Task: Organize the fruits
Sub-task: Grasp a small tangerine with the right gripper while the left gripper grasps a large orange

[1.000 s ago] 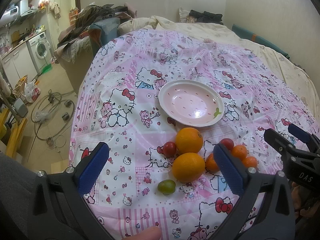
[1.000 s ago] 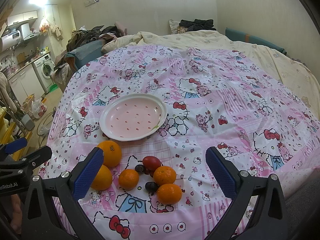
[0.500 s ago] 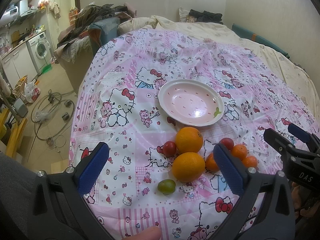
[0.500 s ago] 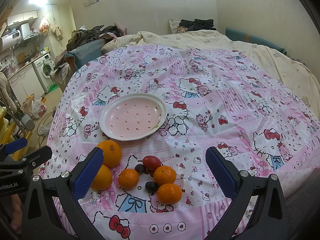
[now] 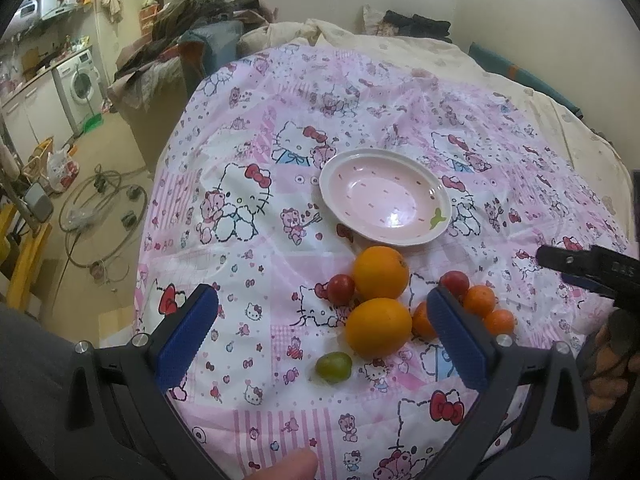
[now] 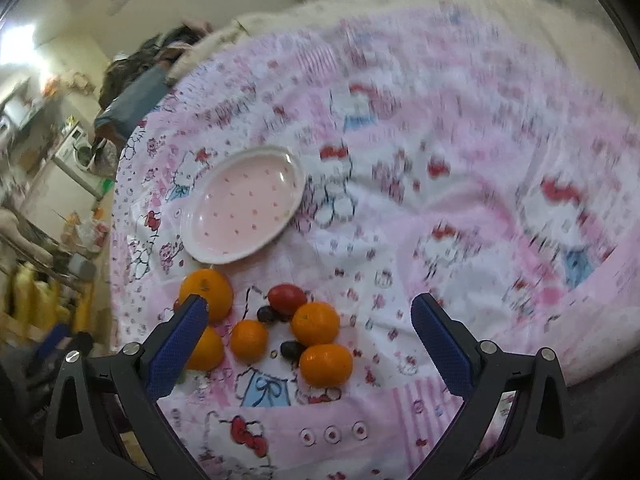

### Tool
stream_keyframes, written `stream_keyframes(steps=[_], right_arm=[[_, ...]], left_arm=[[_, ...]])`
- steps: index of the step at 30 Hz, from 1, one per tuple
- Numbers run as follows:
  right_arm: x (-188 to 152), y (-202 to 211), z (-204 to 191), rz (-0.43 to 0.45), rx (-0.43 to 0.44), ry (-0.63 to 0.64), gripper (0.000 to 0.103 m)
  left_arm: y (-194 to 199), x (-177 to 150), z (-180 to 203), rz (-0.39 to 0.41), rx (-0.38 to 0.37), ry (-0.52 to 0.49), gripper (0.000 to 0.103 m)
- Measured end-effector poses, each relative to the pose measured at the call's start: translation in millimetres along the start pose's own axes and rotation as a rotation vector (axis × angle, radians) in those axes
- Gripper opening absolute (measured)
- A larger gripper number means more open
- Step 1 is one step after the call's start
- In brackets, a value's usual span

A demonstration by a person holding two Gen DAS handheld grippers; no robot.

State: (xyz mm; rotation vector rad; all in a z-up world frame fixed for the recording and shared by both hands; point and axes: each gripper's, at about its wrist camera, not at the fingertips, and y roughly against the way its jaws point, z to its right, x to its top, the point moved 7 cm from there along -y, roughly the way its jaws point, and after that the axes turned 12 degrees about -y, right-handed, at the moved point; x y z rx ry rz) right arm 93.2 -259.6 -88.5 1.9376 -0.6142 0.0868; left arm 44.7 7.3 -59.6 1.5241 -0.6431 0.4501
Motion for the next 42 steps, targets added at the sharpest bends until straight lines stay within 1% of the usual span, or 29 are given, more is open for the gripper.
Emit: stream_keyframes(steps=[1, 3, 4, 6, 7, 8, 9, 11, 12, 13, 14, 15, 17, 18, 21, 24, 29, 31, 32, 35, 38, 41, 42], right_arm=[[0, -5, 2, -0.032, 0.000, -0.010, 0.098], [-6, -23, 3, -0.136, -0.023, 0.003, 0.092], [-13, -32, 2, -0.190, -0.036, 0.026, 0.092], [-25, -45, 0, -0.257, -0.075, 0.080, 0.087], [-32, -51, 0, -0.278, -0.097, 0.107, 0.086], [-38, -56, 2, -0.297, -0.117, 0.121, 0.082], [-44, -61, 4, -0.315, -0.130, 0.125, 0.074], [-53, -70, 11, -0.357, -0.154, 0.119, 0.068], [-57, -73, 13, -0.365, -0.155, 0.116, 0.066], [-59, -74, 13, -0.367, -0.156, 0.118, 0.066], [-58, -76, 14, -0.365, -0.159, 0.122, 0.063], [-59, -75, 13, -0.363, -0.152, 0.125, 0.056], [-60, -74, 12, -0.369, -0.141, 0.120, 0.046], [-59, -74, 14, -0.364, -0.143, 0.116, 0.045], [-55, -70, 15, -0.360, -0.128, 0.110, 0.044], [-49, -60, 14, -0.332, -0.114, 0.111, 0.044], [-28, -32, 14, -0.216, -0.073, 0.078, 0.044], [-17, -19, 10, -0.156, -0.021, 0.057, 0.044], [-12, -15, 8, -0.141, -0.003, 0.051, 0.044], [-4, -8, 2, -0.105, 0.037, 0.031, 0.044], [-4, -9, 3, -0.110, 0.054, 0.005, 0.044], [-3, -9, 0, -0.105, 0.063, -0.009, 0.044], [-2, -8, -1, -0.101, 0.064, -0.011, 0.044]], left_arm=[[-1, 0, -1, -0.005, -0.004, 0.003, 0.103], [-1, 0, -2, -0.012, -0.011, 0.009, 0.103], [-1, 0, -2, -0.014, -0.014, 0.011, 0.103], [-1, 0, -3, -0.018, -0.019, 0.016, 0.103], [-1, 0, -3, -0.020, -0.021, 0.018, 0.103], [0, 0, -4, -0.021, -0.022, 0.019, 0.103], [0, 0, -4, -0.022, -0.023, 0.020, 0.103], [0, 0, -4, -0.025, -0.022, 0.021, 0.103], [-1, 0, -5, -0.028, -0.022, 0.022, 0.103], [-1, 0, -5, -0.031, -0.023, 0.024, 0.103], [-1, 0, -5, -0.033, -0.023, 0.025, 0.103], [-1, 0, -5, -0.035, -0.022, 0.025, 0.103], [-1, -1, -5, -0.037, -0.018, 0.023, 0.103], [-2, -1, -6, -0.040, -0.015, 0.022, 0.103], [-5, -4, -8, -0.058, -0.005, 0.022, 0.103], [-9, -6, -11, -0.077, 0.002, 0.024, 0.103], [-19, -14, -12, -0.137, 0.019, 0.016, 0.103], [-26, -19, -9, -0.180, 0.012, 0.005, 0.103], [-31, -22, -7, -0.206, 0.010, -0.004, 0.103], [-44, -35, 3, -0.291, -0.020, -0.036, 0.103], [-52, -43, 14, -0.344, -0.051, -0.070, 0.102], [-59, -41, 28, -0.378, -0.081, -0.109, 0.095], [-64, -39, 34, -0.397, -0.103, -0.114, 0.094]])
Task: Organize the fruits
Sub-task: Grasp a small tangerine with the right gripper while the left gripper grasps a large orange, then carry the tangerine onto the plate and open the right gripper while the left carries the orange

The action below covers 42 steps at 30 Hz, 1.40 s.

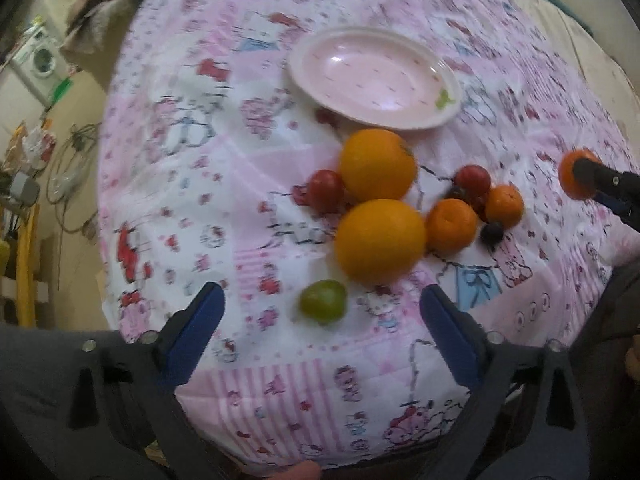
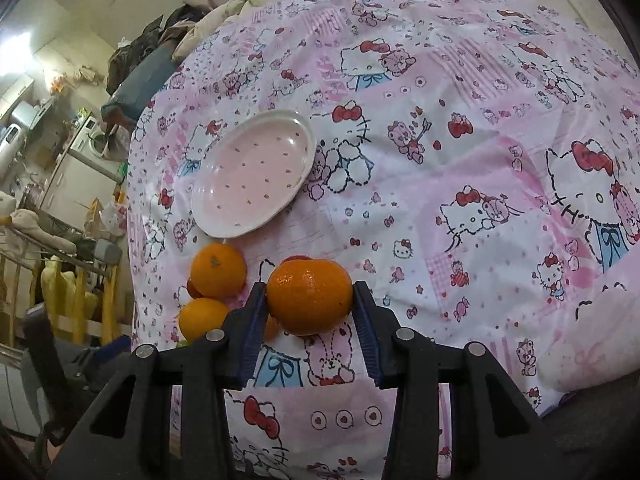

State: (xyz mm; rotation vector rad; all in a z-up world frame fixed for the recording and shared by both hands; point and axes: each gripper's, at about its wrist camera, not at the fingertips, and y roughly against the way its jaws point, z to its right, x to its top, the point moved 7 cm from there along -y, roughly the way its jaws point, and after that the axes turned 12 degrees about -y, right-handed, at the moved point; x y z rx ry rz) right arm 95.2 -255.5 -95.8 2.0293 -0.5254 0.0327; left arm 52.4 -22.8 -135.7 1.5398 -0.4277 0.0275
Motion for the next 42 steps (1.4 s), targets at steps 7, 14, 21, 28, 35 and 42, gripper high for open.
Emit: stream_keyframes(steps=[7, 14, 21, 28, 35, 42], right_arm=[[-1, -1, 7, -0.012, 0.012, -0.028, 0.044], [1, -6, 13, -0.023, -0.003, -0.053, 0.044], [2, -7, 12, -0.018, -0.010, -0.046, 0.044], [3, -2, 7, 0.008, -0.008, -0.024, 0.044], [6, 5, 8, 0.042, 0.004, -0.032, 0.044], [9, 14, 1, 0.067, 0.041, -0.025, 0.044]], left_arm=[[-26, 24, 21, -0.077, -0.049, -0.025, 0.087], [-43, 37, 24, -0.112, -0.082, -0.004, 0.071], [-46, 39, 27, -0.103, -0.060, -0.041, 0.053], [-37, 36, 28, -0.078, -0.060, -0.037, 0.051], [-10, 30, 26, -0.049, -0.095, -0.003, 0.051], [37, 41, 6, 0.062, -0.074, 0.021, 0.051]])
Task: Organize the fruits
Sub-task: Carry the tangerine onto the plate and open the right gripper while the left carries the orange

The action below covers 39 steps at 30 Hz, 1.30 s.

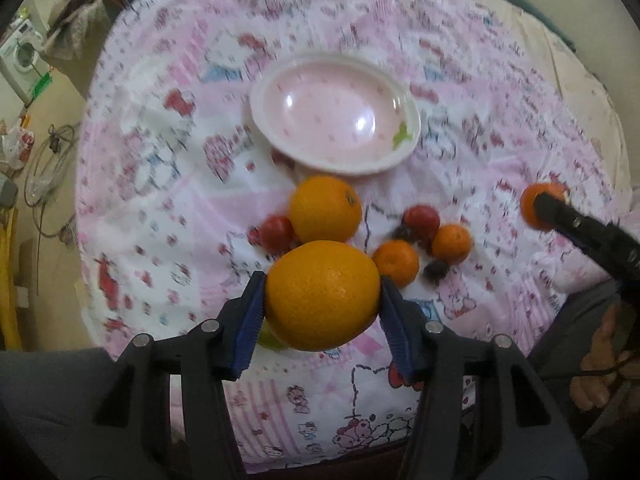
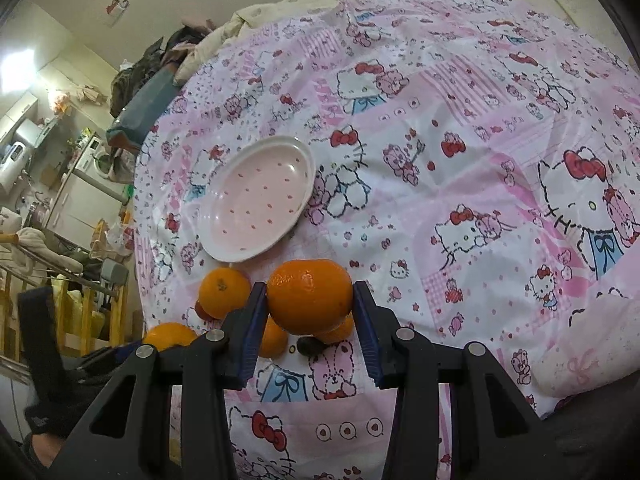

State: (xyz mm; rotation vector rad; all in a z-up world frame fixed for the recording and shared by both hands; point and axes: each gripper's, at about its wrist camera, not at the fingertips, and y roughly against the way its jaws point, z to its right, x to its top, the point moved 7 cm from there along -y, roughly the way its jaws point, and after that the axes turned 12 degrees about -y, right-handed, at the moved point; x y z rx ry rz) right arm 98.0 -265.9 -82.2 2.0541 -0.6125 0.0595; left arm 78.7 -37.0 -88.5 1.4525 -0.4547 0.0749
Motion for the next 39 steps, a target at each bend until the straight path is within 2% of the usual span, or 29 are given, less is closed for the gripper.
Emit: stream_keyframes(steps=[9, 15, 18, 31, 39], right_arm=[[19, 5, -26, 0.014, 0.053, 0.077, 0.044], [45, 0, -35, 0.001, 0.071, 0.080, 0.044], [58, -6, -36, 0.008, 0.045, 0.098, 0.044], [104, -51, -52, -0.018, 0.008, 0.180, 0.044], [124, -93, -67, -0.054, -0.007, 0.241, 0.044]], left_arm=[[18, 42, -29, 0.068, 0.044, 0.002, 0.051], [10, 63, -36, 0.071, 0.033, 0.021, 0.051], [5, 76, -38, 0.067, 0.029, 0.016, 0.051], [-22, 143, -46, 0.055, 0.051, -0.074, 0.051], [-61, 161, -49, 0.002, 0.021, -0.088, 0.051]])
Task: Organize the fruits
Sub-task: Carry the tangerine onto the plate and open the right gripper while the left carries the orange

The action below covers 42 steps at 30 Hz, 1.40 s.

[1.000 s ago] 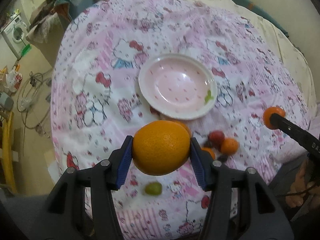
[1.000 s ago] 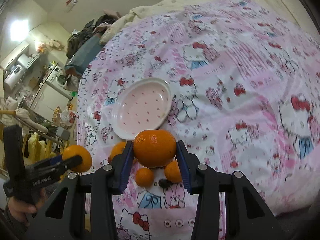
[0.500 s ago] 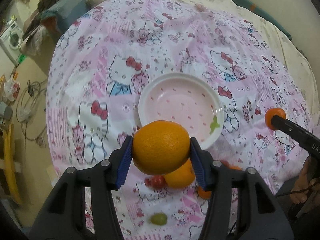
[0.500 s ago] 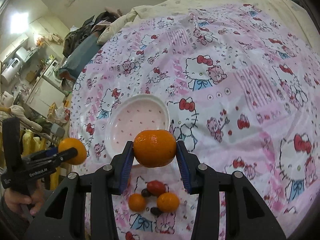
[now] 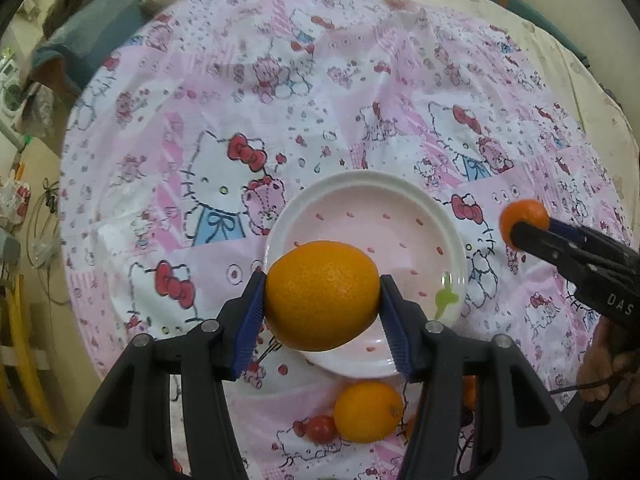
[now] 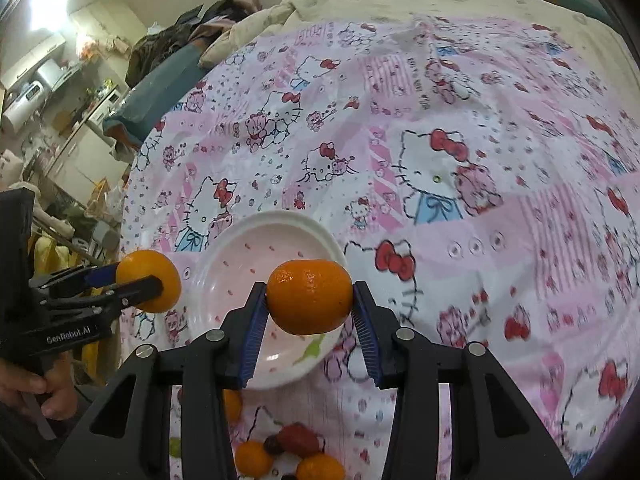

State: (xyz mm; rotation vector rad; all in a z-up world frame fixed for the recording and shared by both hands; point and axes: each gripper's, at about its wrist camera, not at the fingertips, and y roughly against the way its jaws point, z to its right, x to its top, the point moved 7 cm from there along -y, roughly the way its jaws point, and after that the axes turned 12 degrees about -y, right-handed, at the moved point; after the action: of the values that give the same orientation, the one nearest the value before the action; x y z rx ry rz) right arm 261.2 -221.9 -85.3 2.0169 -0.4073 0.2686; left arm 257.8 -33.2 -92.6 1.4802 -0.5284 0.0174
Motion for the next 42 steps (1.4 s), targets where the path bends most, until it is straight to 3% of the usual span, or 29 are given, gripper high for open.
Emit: stream_keyframes(steps=[7, 14, 21, 30, 35, 38, 42], right_arm=[[16, -44, -5, -0.050, 0.010, 0.030, 0.044], [6, -85, -8, -0.131, 0.026, 0.060, 0.044], [0, -109, -25, -0.143, 0.018, 0.145, 0.044], [-7, -129, -22, -0.178, 0.002, 0.149, 0.046], [-9, -127, -24, -0.180, 0.035, 0.138, 0.070], [-5, -115, -27, -0.142, 0.048, 0.160, 0.072], [7, -91, -13, -0.091, 0.078, 0.080, 0.072]], left_arm=[[-25, 9, -10, -0.029, -0.008, 0.019, 0.051], [-39, 3, -25, -0.060, -0.008, 0.050, 0.051], [-40, 0, -37, -0.062, 0.000, 0.076, 0.051], [-43, -2, -34, -0.073, -0.012, 0.073, 0.051], [-44, -1, -33, -0.070, -0.012, 0.078, 0.051], [-47, -1, -35, -0.069, -0.009, 0.092, 0.051], [-48, 3, -30, -0.053, -0.025, 0.092, 0.051]])
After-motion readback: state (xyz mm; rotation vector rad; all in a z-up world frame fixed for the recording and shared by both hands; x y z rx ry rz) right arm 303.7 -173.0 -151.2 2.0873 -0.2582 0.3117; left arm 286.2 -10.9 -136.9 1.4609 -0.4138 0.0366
